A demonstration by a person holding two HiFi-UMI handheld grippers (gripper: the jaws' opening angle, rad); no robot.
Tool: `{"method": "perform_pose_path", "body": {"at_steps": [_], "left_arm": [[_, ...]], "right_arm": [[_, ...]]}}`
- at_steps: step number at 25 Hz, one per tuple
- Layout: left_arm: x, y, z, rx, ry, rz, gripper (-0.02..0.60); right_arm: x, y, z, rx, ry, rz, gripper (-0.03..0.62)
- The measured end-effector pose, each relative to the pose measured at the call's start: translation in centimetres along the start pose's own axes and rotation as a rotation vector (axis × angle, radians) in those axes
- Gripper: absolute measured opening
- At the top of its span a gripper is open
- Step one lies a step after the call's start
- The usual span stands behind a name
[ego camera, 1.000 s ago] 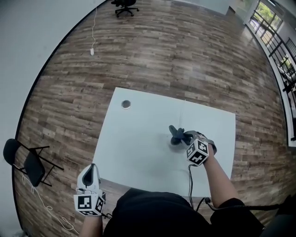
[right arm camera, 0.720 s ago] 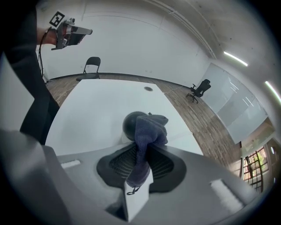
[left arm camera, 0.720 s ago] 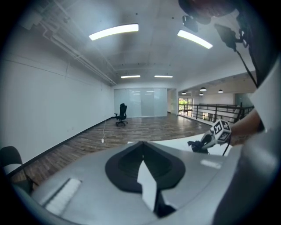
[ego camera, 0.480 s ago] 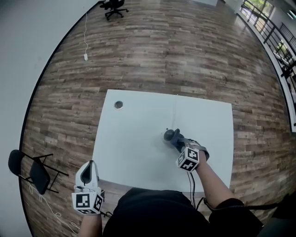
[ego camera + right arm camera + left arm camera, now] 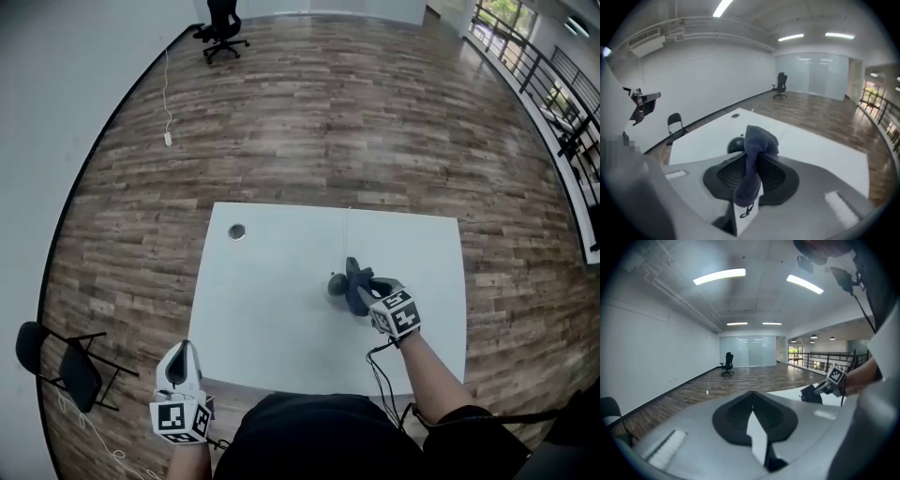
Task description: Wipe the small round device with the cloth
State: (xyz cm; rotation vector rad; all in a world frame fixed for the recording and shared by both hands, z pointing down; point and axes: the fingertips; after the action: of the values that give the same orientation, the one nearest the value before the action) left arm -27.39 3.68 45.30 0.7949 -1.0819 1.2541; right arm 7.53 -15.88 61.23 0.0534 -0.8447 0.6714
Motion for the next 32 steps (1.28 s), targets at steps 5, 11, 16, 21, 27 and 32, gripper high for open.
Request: {"method": "perform_pose_path", "body": {"at_steps": [5,11,16,21,27,32], "left_arm": [[0.7,-0.3,0.5,0.022,0.004,-0.021,0.008],[0.3,0.3,0.9,0.033,-0.004,-0.03,0.008],[1.6,2.7,0.6,-0.001,0.024,-0.066,0.008],[1.8,2.3,1.3,0.027,0.022,-0.064,0.008],[1.2,2.1,1.3,0.029,0.012,-0.044,0.008],[0.5,1.8,0.6,0.008,0.003,-0.044,0.008]], "right_arm": [[-5.6,0.2,-0.3,0.217,0.119,-0.518,0.072],[-2.0,5.5,5.5,0.099,0.383,-0.788,0.072],[0.3,9.6,8.7,0.022,0.456,-0.87,0.072],[3.4,9.3,10.6,-0.003,0.501,-0.8,0.072],[7.5,10.0,11.7,-0.132,0.542,-0.683,0.072],[5.0,16.7,9.2,-0.55,0.238,-0.358,0.072]]}}
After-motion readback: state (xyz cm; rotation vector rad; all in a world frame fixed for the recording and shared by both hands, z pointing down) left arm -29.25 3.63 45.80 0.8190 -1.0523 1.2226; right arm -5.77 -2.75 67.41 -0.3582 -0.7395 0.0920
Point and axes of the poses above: the fingertips, and each gripper's own axes: z forward along the fingers, y to its left, x out of its underside, and after that the axes turned 11 degrees about -x, right-handed
